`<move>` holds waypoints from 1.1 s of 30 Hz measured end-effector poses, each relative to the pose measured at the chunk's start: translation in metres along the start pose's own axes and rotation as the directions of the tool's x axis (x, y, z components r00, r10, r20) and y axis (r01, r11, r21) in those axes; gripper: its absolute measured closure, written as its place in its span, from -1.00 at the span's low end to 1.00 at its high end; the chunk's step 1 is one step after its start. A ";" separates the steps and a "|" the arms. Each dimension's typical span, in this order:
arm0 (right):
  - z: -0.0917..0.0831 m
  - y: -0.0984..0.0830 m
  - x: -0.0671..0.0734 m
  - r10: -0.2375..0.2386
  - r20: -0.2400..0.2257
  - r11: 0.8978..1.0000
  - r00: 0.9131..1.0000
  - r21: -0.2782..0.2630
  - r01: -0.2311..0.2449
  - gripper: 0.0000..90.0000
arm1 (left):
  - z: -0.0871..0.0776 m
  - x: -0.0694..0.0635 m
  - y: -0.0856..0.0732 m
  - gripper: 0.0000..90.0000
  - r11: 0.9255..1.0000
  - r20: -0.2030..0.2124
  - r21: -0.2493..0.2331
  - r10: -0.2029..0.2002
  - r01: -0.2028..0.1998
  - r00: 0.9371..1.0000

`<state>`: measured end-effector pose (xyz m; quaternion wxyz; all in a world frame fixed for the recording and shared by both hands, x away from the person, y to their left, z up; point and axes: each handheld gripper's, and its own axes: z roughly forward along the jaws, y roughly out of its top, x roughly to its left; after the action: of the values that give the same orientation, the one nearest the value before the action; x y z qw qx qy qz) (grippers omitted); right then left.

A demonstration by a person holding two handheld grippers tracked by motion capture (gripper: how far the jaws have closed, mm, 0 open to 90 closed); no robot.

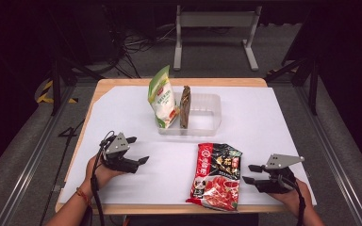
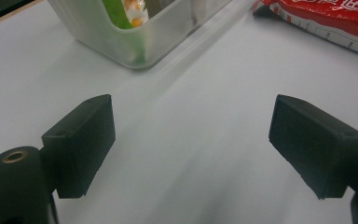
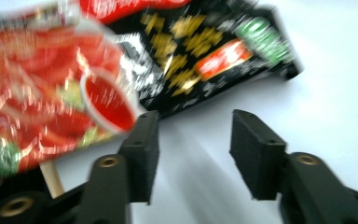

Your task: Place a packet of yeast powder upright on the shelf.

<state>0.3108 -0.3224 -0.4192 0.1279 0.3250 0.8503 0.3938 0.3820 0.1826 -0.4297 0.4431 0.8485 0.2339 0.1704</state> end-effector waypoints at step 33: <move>0.085 0.058 -0.043 0.160 -0.113 0.983 0.981 0.108 -0.148 -0.41 | 0.002 -0.001 -0.001 -0.67 1.000 -0.006 0.009 0.015 -0.015 1.000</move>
<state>0.4098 -0.2732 -0.4331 0.0291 0.3715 0.8471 0.3789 0.3819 0.1808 -0.4320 0.4373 0.8517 0.2297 0.1750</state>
